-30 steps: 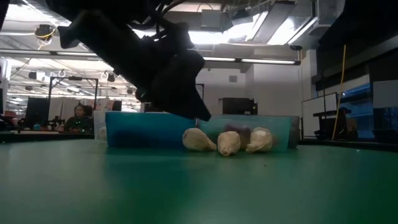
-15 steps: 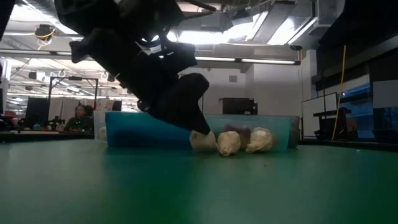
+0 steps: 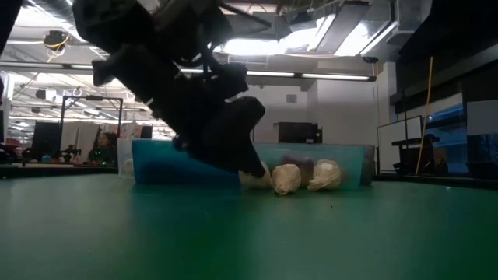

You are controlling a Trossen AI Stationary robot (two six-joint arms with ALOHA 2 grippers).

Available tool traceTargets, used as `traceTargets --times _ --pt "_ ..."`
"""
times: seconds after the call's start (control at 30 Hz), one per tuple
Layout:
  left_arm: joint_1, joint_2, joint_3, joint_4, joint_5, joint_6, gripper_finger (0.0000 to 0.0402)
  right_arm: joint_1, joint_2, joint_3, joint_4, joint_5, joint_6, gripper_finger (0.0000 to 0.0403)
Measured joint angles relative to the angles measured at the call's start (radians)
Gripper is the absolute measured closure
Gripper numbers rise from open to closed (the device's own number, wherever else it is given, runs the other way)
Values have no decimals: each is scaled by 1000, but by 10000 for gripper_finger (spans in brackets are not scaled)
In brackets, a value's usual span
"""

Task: Sort produce into baskets
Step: Put the garlic into the transparent bin

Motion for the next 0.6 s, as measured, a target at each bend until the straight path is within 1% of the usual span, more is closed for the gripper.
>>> traceTargets --times 0.17,0.6 --pt "0 55 0 30 1 -54 149 0 0 0 0 0 0 194" --pt "1 60 0 64 -14 -98 153 0 0 0 0 0 0 194"
